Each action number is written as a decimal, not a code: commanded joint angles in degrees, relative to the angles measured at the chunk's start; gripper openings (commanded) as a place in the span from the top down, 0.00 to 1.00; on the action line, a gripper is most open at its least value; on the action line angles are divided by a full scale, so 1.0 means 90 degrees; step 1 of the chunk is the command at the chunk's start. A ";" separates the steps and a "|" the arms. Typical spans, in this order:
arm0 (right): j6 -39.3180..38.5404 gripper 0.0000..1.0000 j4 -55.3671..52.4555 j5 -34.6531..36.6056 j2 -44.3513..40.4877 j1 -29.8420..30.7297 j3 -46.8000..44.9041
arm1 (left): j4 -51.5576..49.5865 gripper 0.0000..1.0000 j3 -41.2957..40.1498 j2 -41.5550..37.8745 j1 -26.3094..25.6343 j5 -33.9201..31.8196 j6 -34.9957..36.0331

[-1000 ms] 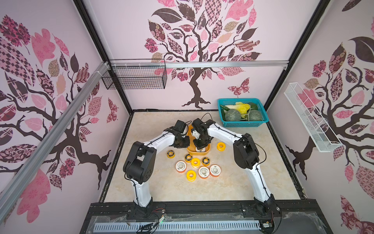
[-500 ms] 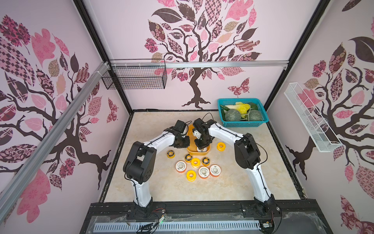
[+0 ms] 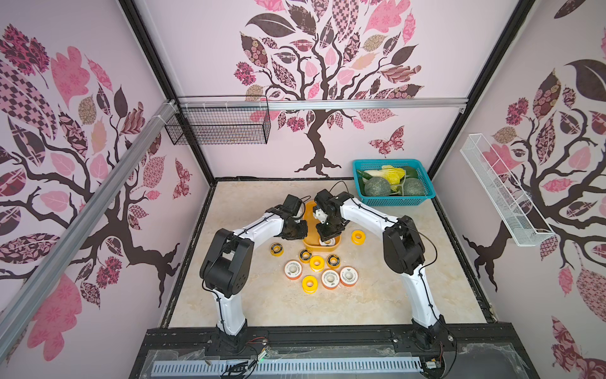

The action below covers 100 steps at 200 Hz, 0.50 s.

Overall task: Put the sealing tape into the storage box
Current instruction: Place the sealing tape in the storage box.

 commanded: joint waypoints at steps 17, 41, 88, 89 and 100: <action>0.0165 0.61 0.0360 -0.0509 -0.1038 -0.0171 -0.0199 | 0.0031 0.80 0.0181 -0.0022 -0.0014 0.0332 0.0117; 0.0293 0.57 0.0602 -0.0649 -0.1525 -0.0409 -0.0554 | 0.0099 0.80 0.0169 0.0022 -0.0018 0.0528 0.0105; 0.0387 0.54 0.0923 -0.0537 -0.2320 -0.0969 -0.1416 | 0.0199 0.79 0.0145 0.0043 -0.0018 0.0838 0.0043; 0.0387 0.54 0.0923 -0.0533 -0.2337 -0.0979 -0.1425 | 0.0199 0.79 0.0148 0.0046 -0.0014 0.0839 0.0047; 0.0404 0.54 0.0974 -0.0510 -0.2441 -0.1095 -0.1609 | 0.0195 0.78 0.0152 0.0025 -0.0014 0.0850 0.0041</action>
